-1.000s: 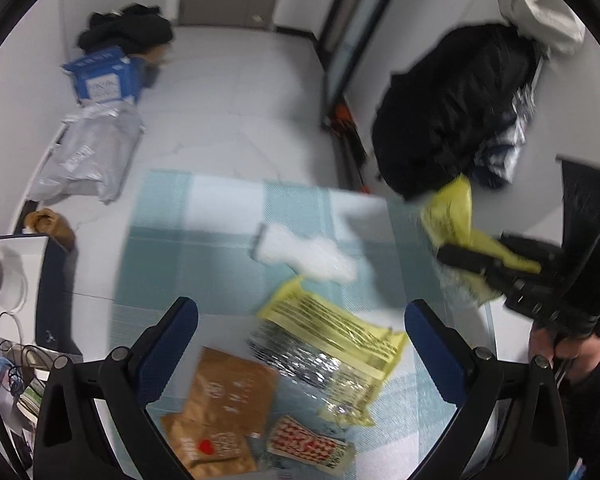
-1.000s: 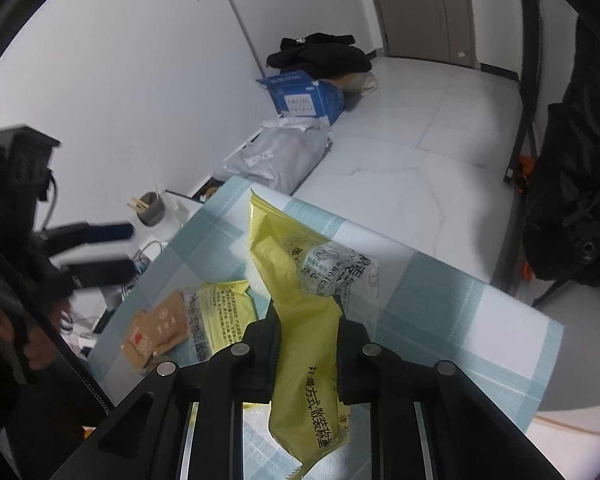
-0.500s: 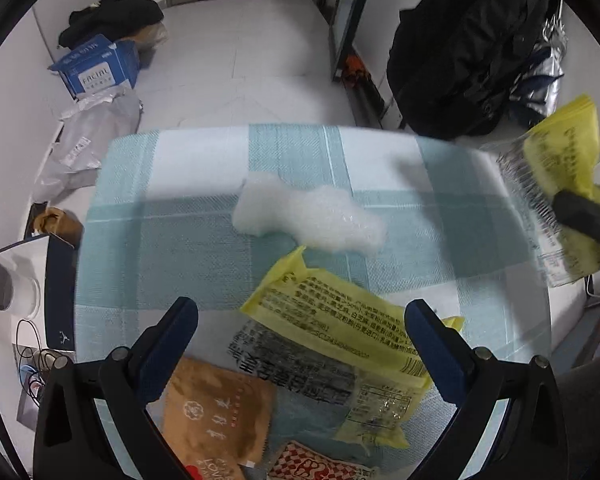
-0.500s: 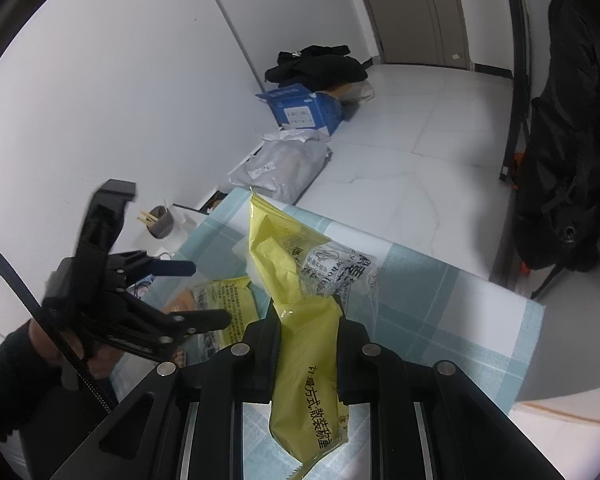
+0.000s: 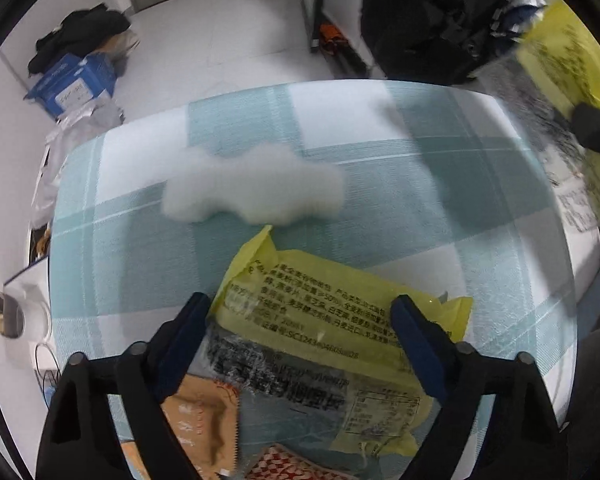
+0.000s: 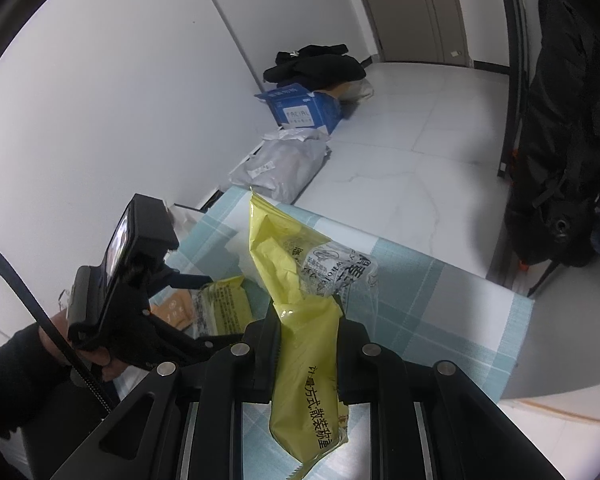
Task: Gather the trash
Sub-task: 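Grasp the smaller yellow packet with the left gripper while the right gripper holds its packet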
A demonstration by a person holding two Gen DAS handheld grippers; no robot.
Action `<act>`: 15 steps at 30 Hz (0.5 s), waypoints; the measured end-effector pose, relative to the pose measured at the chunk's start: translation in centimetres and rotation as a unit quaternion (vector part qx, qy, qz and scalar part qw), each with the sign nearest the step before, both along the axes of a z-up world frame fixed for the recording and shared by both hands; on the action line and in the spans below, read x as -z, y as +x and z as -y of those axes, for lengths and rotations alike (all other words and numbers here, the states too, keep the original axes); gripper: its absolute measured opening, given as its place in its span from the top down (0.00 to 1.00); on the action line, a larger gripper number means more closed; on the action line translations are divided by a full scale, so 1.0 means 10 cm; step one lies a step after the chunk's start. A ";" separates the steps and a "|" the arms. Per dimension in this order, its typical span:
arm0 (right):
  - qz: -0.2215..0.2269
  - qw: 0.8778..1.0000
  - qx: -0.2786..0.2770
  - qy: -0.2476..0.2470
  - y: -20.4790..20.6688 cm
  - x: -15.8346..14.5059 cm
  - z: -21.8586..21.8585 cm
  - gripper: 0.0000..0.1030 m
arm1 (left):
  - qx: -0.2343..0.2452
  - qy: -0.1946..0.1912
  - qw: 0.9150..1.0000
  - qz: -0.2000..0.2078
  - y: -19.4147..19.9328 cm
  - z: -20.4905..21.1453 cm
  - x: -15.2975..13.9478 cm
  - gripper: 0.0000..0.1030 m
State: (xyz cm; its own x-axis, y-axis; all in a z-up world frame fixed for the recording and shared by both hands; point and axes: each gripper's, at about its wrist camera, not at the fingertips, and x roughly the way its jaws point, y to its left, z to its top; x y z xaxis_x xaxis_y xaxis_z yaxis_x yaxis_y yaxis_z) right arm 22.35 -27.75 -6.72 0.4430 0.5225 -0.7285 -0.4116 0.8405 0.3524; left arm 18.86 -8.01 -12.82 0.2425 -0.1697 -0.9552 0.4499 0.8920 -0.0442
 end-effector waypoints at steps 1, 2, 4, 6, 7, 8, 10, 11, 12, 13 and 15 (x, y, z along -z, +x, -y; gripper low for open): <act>-0.001 1.000 0.001 0.000 0.01 0.00 0.01 0.81 | 0.004 0.002 1.000 0.003 -0.02 0.02 0.00 0.22; -0.003 1.000 0.003 0.001 0.01 0.00 0.01 0.81 | 0.009 0.005 1.000 0.006 -0.04 0.05 -0.01 0.26; -0.005 1.000 0.005 -0.001 0.00 -0.01 -0.01 0.81 | 0.015 0.008 1.000 0.013 -0.07 0.07 -0.03 0.35; -0.007 1.000 0.006 -0.001 0.00 0.00 -0.01 0.81 | 0.020 0.010 1.000 0.020 -0.09 0.09 -0.06 0.53; -0.007 1.000 0.007 -0.001 -0.01 0.00 -0.01 0.81 | 0.018 0.007 1.000 0.020 -0.11 0.09 -0.06 0.57; -0.007 1.000 0.007 -0.002 0.00 0.00 -0.01 0.81 | 0.015 0.005 1.000 0.021 -0.12 0.08 -0.07 0.64; -0.007 1.000 0.008 -0.002 -0.01 0.00 -0.01 0.81 | 0.012 -0.003 1.000 0.020 -0.11 0.07 -0.07 0.74; -0.007 1.000 0.009 -0.002 -0.01 0.00 -0.01 0.81 | 0.009 -0.005 1.000 0.020 -0.11 0.07 -0.08 0.78; -0.009 1.000 0.009 -0.003 -0.01 0.00 -0.02 0.81 | 0.008 -0.008 1.000 0.020 -0.12 0.06 -0.08 0.81; -0.009 1.000 0.010 -0.002 -0.01 0.00 -0.02 0.81 | 0.007 -0.010 1.000 0.019 -0.11 0.08 -0.08 0.83; -0.009 1.000 0.010 -0.004 -0.01 0.01 -0.03 0.81 | 0.003 -0.016 1.000 0.019 -0.13 0.09 -0.09 0.87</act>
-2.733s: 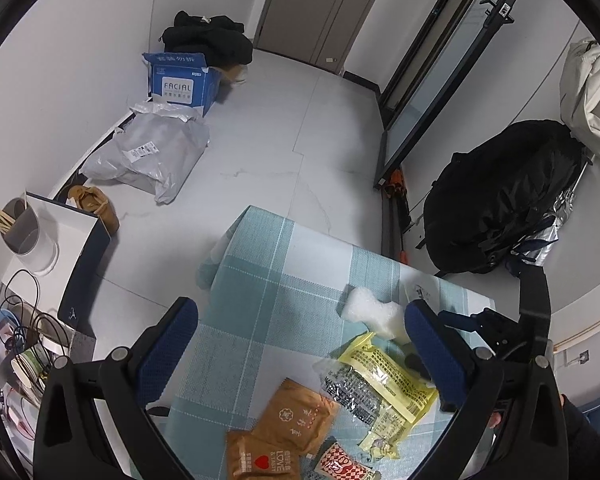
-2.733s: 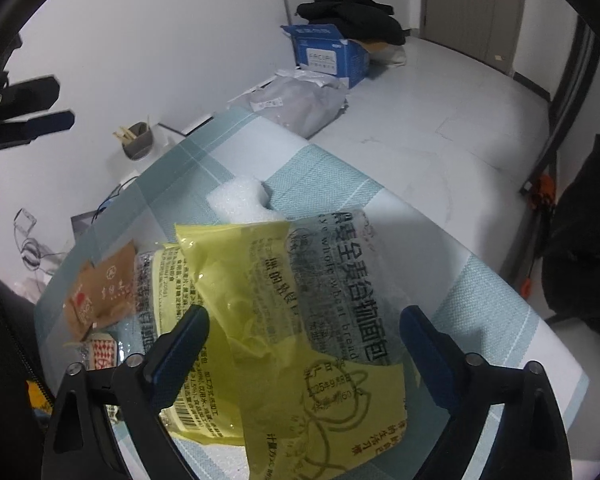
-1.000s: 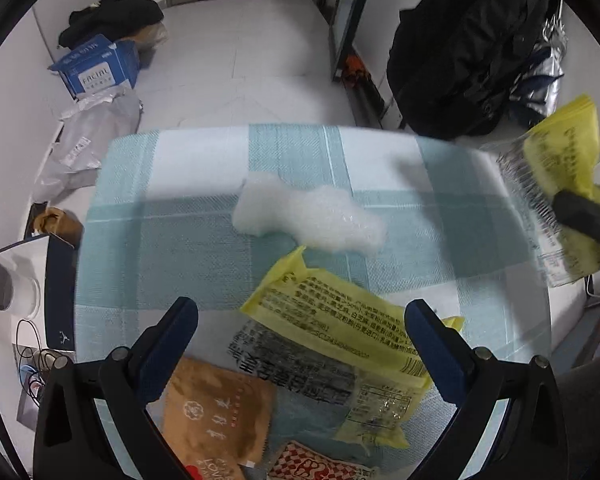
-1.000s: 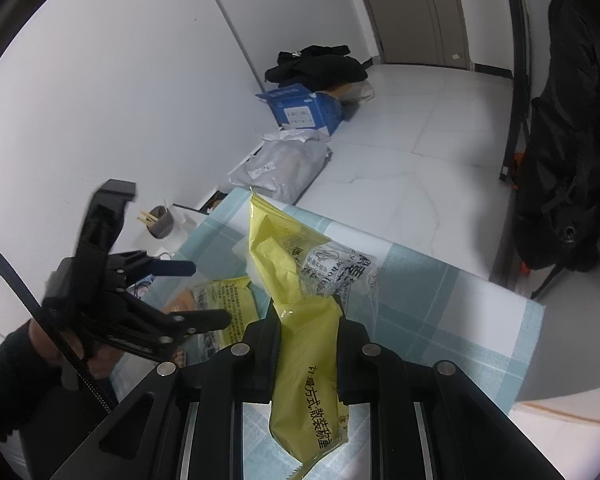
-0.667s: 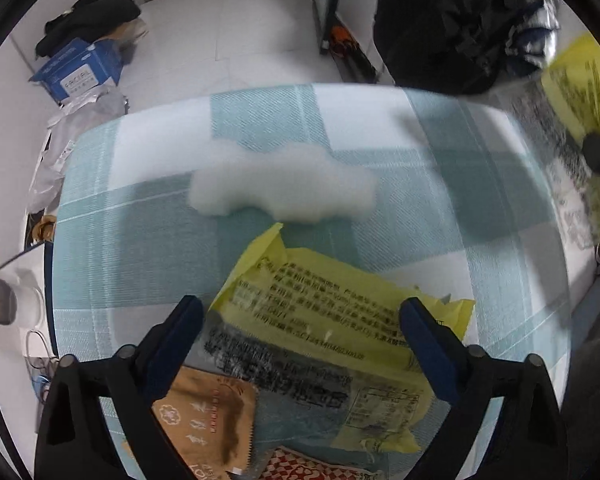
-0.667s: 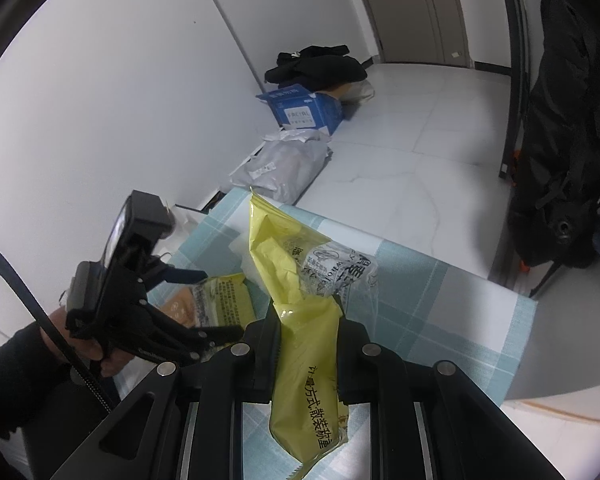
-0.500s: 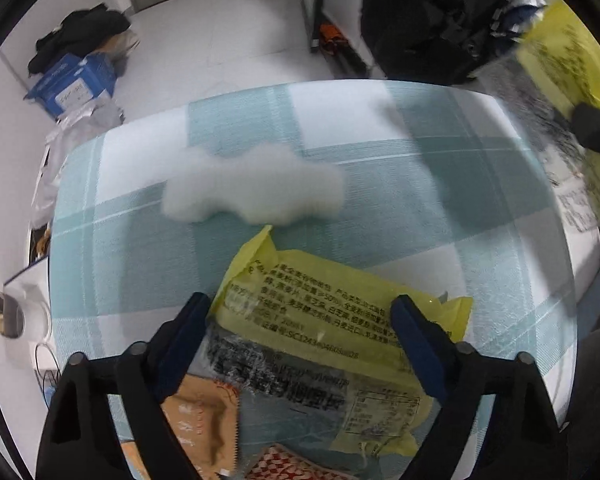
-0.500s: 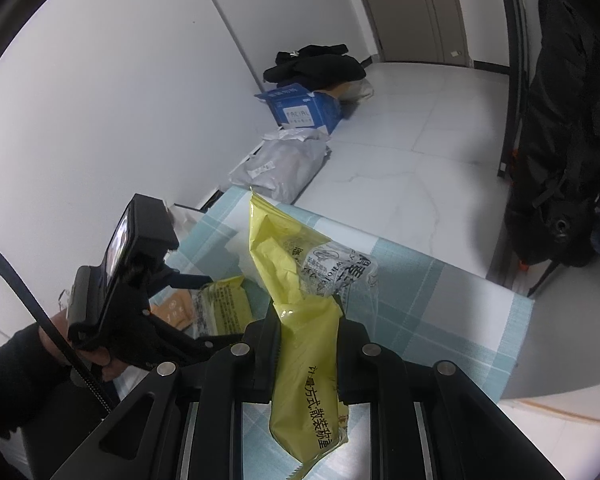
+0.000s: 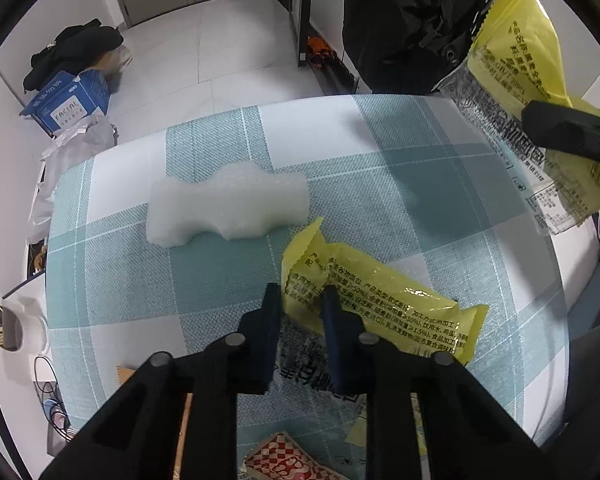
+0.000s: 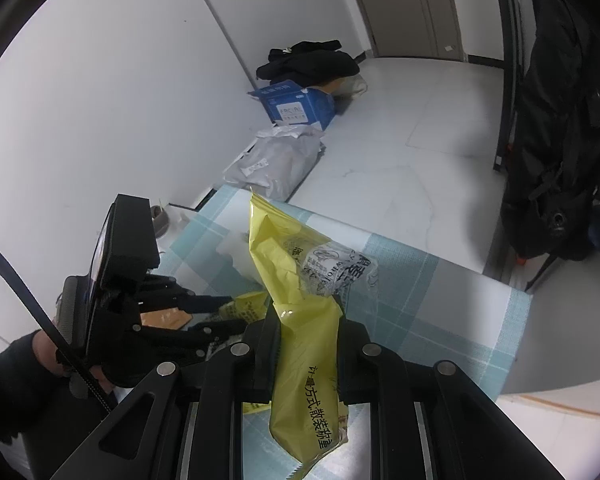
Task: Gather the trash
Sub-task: 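Grasp the smaller yellow packet with the left gripper while the right gripper holds its packet, then carry both yellow packets to the grey bin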
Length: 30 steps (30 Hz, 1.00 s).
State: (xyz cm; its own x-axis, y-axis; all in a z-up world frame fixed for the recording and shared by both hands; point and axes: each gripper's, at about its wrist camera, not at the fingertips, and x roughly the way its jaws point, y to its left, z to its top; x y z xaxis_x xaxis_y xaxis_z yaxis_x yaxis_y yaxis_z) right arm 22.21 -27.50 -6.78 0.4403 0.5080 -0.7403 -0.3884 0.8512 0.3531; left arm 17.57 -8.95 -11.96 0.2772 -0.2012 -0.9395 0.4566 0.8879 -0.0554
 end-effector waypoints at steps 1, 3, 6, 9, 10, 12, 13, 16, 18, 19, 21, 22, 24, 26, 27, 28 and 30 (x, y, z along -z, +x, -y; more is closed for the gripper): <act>0.000 1.000 0.000 -0.001 0.00 0.00 -0.01 0.81 | -0.001 -0.002 1.000 0.001 0.00 0.01 0.00 0.87; 0.001 1.000 0.000 -0.001 0.00 0.00 0.00 0.81 | -0.005 -0.007 1.000 0.002 0.01 0.01 -0.01 0.92; 0.000 1.000 0.003 -0.001 0.01 0.00 0.01 0.81 | -0.011 -0.020 1.000 0.001 0.02 0.00 -0.04 0.94; 0.001 1.000 0.007 0.000 0.02 0.00 0.02 0.81 | -0.018 -0.033 0.999 0.003 0.03 -0.03 -0.07 0.94; 0.000 1.000 0.009 0.002 0.02 0.00 0.03 0.81 | -0.019 -0.038 0.999 0.003 0.02 -0.03 -0.09 0.94; 0.002 1.000 0.011 0.005 0.02 -0.01 0.04 0.81 | -0.020 -0.043 0.999 0.006 0.01 -0.02 -0.11 0.95; 0.003 1.000 0.011 0.005 0.02 -0.02 0.04 0.81 | -0.022 -0.045 0.999 0.007 0.01 -0.03 -0.11 0.95; 0.006 1.000 0.012 0.007 0.01 -0.03 0.03 0.81 | -0.026 -0.058 0.998 0.014 0.00 -0.05 -0.17 0.95; 0.008 1.000 0.012 0.006 -0.01 -0.03 0.02 0.81 | -0.025 -0.068 0.997 0.020 -0.02 -0.06 -0.22 0.95; 0.010 1.000 0.012 0.006 -0.01 -0.04 0.02 0.81 | -0.025 -0.072 0.997 0.023 -0.03 -0.06 -0.25 0.95; 0.011 1.000 0.014 0.005 -0.03 -0.05 0.01 0.81 | -0.026 -0.081 0.996 0.030 -0.06 -0.07 -0.31 0.95; 0.013 1.000 0.016 0.004 -0.04 -0.05 0.00 0.81 | -0.028 -0.083 0.996 0.033 -0.06 -0.08 -0.33 0.95; 0.021 0.999 0.024 0.003 -0.06 -0.07 0.00 0.81 | -0.032 -0.086 0.995 0.043 -0.08 -0.10 -0.38 0.95; 0.030 0.999 0.034 -0.003 -0.08 -0.10 0.00 0.81 | -0.039 -0.088 0.994 0.048 -0.09 -0.12 -0.40 0.95; 0.034 0.999 0.037 -0.002 -0.10 -0.12 -0.01 0.81 | -0.043 -0.092 0.994 0.049 -0.10 -0.14 -0.42 0.95; 0.040 0.998 0.041 0.001 -0.12 -0.14 -0.01 0.81 | -0.044 -0.096 0.993 0.049 -0.11 -0.16 -0.43 0.95; 0.047 0.998 0.050 -0.002 -0.15 -0.17 -0.02 0.81 | -0.049 -0.109 0.991 0.057 -0.13 -0.21 -0.50 0.95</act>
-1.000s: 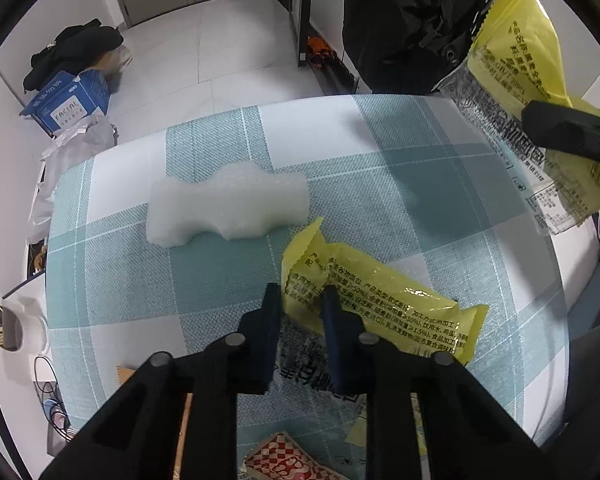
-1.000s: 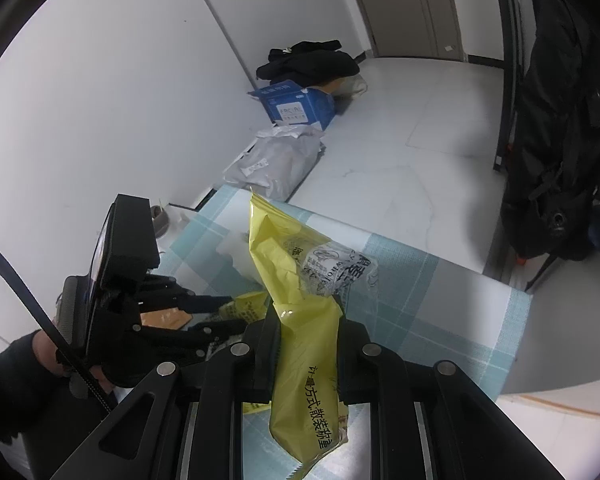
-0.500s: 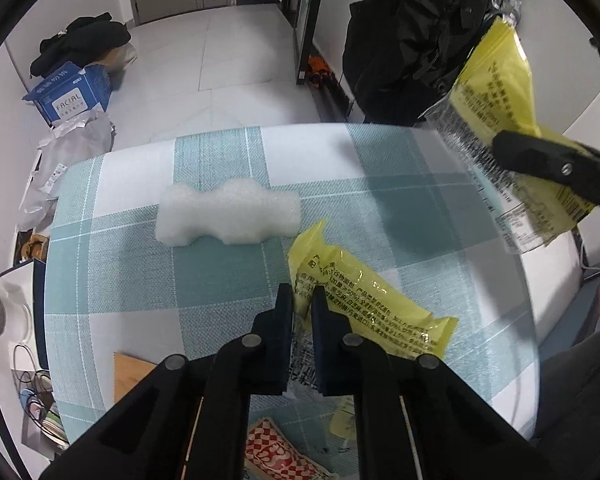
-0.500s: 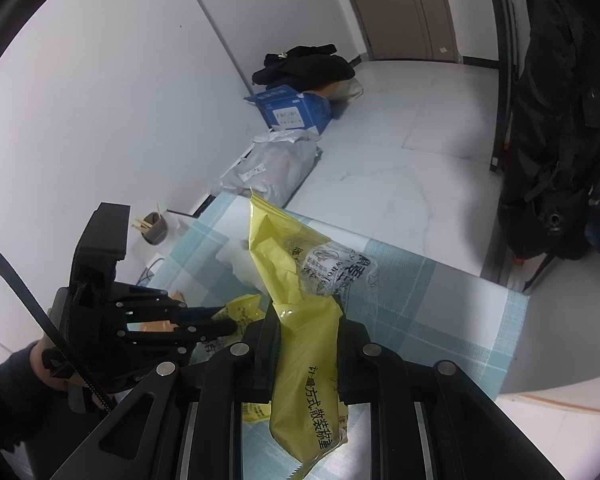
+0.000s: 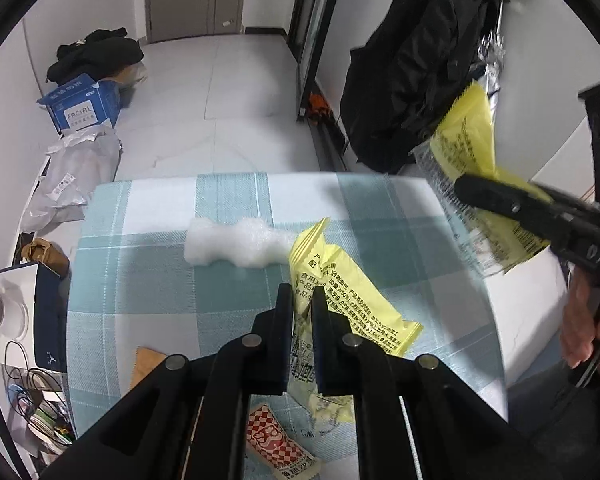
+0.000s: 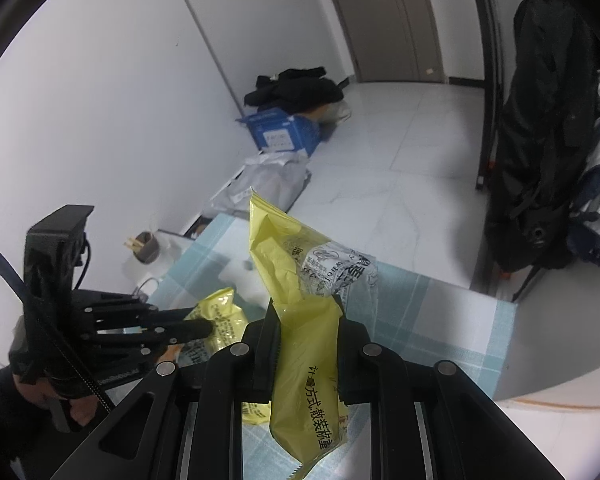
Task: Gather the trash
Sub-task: 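Carry both yellow packets to the grey bin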
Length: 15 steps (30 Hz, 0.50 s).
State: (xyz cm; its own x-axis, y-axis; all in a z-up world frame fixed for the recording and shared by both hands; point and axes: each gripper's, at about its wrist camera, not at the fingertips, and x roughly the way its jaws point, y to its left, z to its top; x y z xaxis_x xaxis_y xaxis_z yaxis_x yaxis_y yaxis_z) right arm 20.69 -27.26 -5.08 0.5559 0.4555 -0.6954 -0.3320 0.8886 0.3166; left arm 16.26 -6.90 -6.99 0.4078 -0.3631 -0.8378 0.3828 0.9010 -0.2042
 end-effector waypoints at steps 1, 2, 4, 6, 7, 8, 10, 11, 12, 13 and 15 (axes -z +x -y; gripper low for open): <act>0.003 1.000 0.006 0.001 -0.02 -0.01 -0.01 0.81 | -0.001 -0.005 1.000 0.004 -0.01 -0.01 -0.03 0.95; 0.004 1.000 0.010 0.003 -0.04 -0.02 -0.01 0.81 | -0.001 -0.013 1.000 0.010 -0.03 -0.03 -0.08 0.95; 0.005 1.000 0.018 0.002 -0.06 -0.03 -0.04 0.81 | -0.005 -0.022 1.000 0.022 -0.05 -0.08 -0.15 0.95; 0.008 1.000 0.027 -0.003 -0.09 -0.05 -0.06 0.81 | -0.007 -0.036 0.999 0.027 -0.07 -0.12 -0.20 0.95; 0.008 0.999 0.035 -0.006 -0.11 -0.07 -0.07 0.81 | -0.010 -0.041 0.999 0.028 -0.06 -0.14 -0.20 0.95; 0.009 0.999 0.040 -0.004 -0.14 -0.10 -0.08 0.81 | -0.009 -0.047 0.998 0.027 -0.07 -0.16 -0.21 0.95; 0.021 0.999 0.046 -0.009 -0.21 -0.19 -0.11 0.81 | -0.009 -0.056 0.998 0.028 -0.09 -0.18 -0.23 0.95; 0.030 0.998 0.050 -0.015 -0.25 -0.24 -0.12 0.81 | -0.008 -0.062 0.998 0.031 -0.11 -0.19 -0.26 0.95; 0.035 0.998 0.051 -0.015 -0.28 -0.27 -0.13 0.81 | -0.006 -0.066 0.997 0.034 -0.12 -0.20 -0.29 0.95; 0.040 0.998 0.054 -0.012 -0.33 -0.31 -0.14 0.81 | -0.004 -0.070 0.997 0.040 -0.14 -0.21 -0.32 0.95; 0.047 0.997 0.061 -0.016 -0.41 -0.35 -0.15 0.81 | -0.001 -0.079 0.996 0.052 -0.19 -0.23 -0.39 0.95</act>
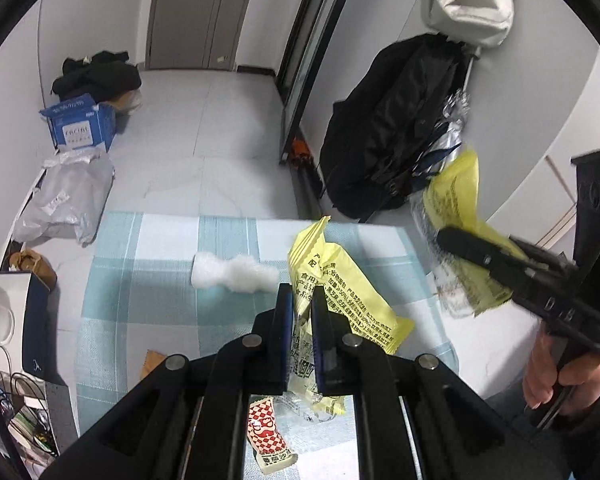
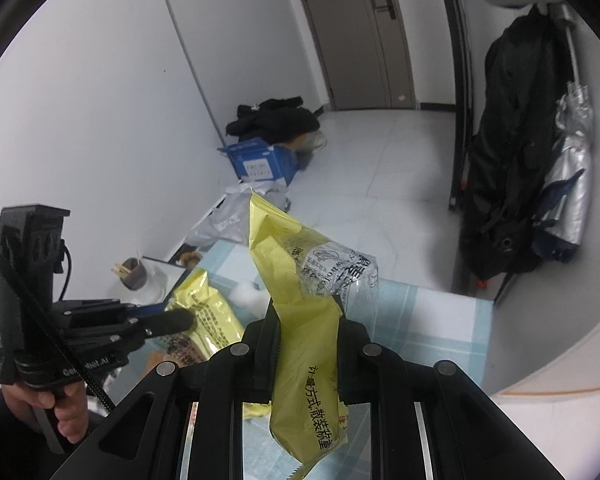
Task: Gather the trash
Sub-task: 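Carry both yellow packets to the grey bin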
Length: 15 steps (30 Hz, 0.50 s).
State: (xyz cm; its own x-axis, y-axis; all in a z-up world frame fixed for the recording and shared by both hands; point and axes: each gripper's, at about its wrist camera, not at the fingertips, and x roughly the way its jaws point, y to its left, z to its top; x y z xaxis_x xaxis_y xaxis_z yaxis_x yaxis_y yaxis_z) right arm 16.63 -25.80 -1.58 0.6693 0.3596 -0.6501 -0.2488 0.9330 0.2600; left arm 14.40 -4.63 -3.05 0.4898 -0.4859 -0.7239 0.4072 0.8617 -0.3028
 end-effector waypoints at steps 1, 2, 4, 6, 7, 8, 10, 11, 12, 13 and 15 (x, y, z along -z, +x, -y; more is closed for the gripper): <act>0.002 1.000 0.004 -0.001 -0.05 -0.01 0.00 0.81 | 0.000 -0.003 1.000 0.003 -0.02 -0.02 -0.02 0.95; 0.001 1.000 0.007 -0.001 -0.08 -0.02 0.00 0.81 | -0.001 -0.009 1.000 0.008 -0.05 -0.03 -0.06 0.95; 0.003 1.000 0.017 -0.002 -0.16 -0.04 0.00 0.81 | 0.000 -0.019 1.000 0.016 -0.08 -0.05 -0.11 0.95; 0.009 1.000 0.024 -0.001 -0.22 -0.09 0.00 0.81 | -0.002 -0.031 0.999 0.019 -0.09 -0.07 -0.14 0.95; 0.013 0.999 0.030 -0.001 -0.25 -0.12 0.01 0.81 | -0.002 -0.038 0.999 0.018 -0.09 -0.08 -0.16 0.95; 0.017 0.999 0.034 -0.001 -0.28 -0.14 0.03 0.81 | -0.006 -0.045 0.999 0.020 -0.10 -0.10 -0.18 0.95; 0.024 0.999 0.041 0.000 -0.35 -0.19 0.04 0.81 | -0.006 -0.061 0.998 0.023 -0.11 -0.12 -0.22 0.95; 0.028 0.999 0.045 0.000 -0.40 -0.23 0.06 0.81 | -0.007 -0.069 0.997 0.026 -0.12 -0.14 -0.25 0.95; 0.029 0.998 0.046 0.001 -0.43 -0.24 0.08 0.81 | -0.007 -0.074 0.997 0.031 -0.13 -0.14 -0.29 0.95; 0.031 0.998 0.049 0.001 -0.47 -0.27 0.10 0.81 | -0.005 -0.076 0.996 0.035 -0.15 -0.13 -0.31 0.95; 0.036 0.998 0.052 0.001 -0.54 -0.35 0.10 0.81 | -0.002 -0.085 0.995 0.048 -0.20 -0.12 -0.41 0.95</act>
